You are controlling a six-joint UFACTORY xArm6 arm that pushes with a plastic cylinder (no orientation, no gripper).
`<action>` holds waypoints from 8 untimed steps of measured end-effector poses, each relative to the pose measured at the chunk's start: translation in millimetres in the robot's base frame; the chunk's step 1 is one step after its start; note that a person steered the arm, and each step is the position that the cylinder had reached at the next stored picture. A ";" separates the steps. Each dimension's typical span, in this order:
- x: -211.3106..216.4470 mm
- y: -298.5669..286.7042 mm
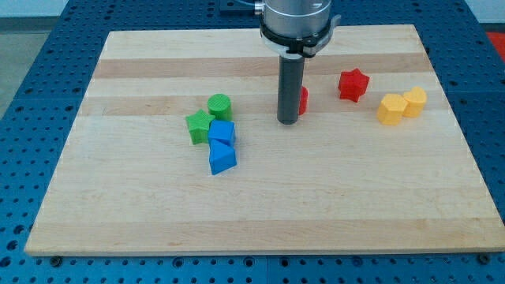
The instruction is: Keep red circle at bottom left to red star
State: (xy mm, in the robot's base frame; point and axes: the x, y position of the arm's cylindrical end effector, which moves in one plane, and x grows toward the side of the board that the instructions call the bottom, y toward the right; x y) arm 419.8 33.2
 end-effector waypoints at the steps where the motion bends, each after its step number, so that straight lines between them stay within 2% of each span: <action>1: -0.7 -36.1; 3: -24.4 -27.5; 6: -24.4 48.2; 7: -26.0 48.8; 8: -45.1 31.4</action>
State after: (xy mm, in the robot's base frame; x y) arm 374.7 64.6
